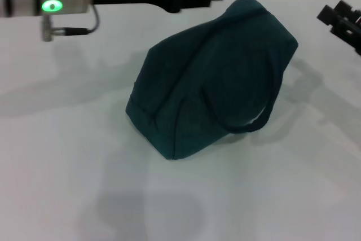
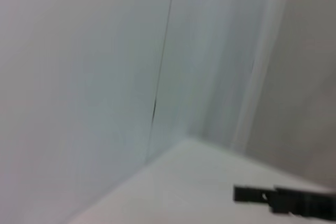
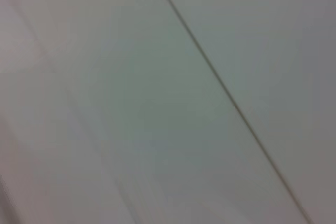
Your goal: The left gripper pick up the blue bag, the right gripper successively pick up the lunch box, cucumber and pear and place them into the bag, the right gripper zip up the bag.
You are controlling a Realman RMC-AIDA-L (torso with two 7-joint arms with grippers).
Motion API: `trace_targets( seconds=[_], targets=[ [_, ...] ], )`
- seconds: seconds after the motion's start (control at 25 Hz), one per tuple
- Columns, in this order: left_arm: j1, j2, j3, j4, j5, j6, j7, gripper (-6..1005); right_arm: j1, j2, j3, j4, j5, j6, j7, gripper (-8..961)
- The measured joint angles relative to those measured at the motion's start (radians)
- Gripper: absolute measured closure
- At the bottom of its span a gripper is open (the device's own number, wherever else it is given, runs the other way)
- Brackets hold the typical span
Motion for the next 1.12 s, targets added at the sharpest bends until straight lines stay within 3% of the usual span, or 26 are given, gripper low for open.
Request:
trace_targets(
  seconds=[0.16, 0.24, 0.36, 0.48, 0.52, 0.72, 0.76, 0.88, 1.12],
  targets=[
    [0.096, 0.004, -0.061, 0.005, -0.151, 0.131, 0.164, 491, -0.066, -0.039, 0.004, -0.110, -0.112, -0.144, -0.027, 116],
    [0.165, 0.002, -0.083, -0.005, -0.187, 0.229, 0.265, 413, -0.104, -0.046, 0.005, -0.170, -0.184, -0.206, -0.045, 78],
    [0.262, 0.002, -0.090, -0.049, -0.197, 0.323, 0.394, 306, -0.145, -0.045, 0.006, -0.226, -0.268, -0.255, -0.064, 80],
    [0.321, 0.001, -0.089, -0.114, -0.196, 0.348, 0.486, 203, -0.189, -0.026, 0.006, -0.249, -0.410, -0.296, -0.113, 81],
    [0.374, 0.000, -0.089, -0.223, -0.188, 0.353, 0.610, 169, -0.196, -0.019, 0.007, -0.241, -0.436, -0.295, -0.131, 81],
    [0.384, 0.001, -0.113, -0.386, -0.167, 0.346, 0.750, 120, -0.207, 0.007, 0.008, -0.188, -0.494, -0.250, -0.199, 81],
    [0.368, 0.002, -0.192, -0.561, -0.127, 0.342, 0.898, 121, -0.199, 0.021, 0.007, -0.132, -0.511, -0.203, -0.248, 81],
    [0.338, 0.005, -0.267, -0.701, -0.059, 0.329, 1.001, 125, -0.181, 0.037, 0.001, -0.053, -0.531, -0.121, -0.317, 81],
    [0.314, 0.006, -0.332, -0.781, 0.022, 0.311, 1.063, 125, -0.168, 0.040, -0.003, 0.004, -0.533, -0.062, -0.351, 81]
  ],
)
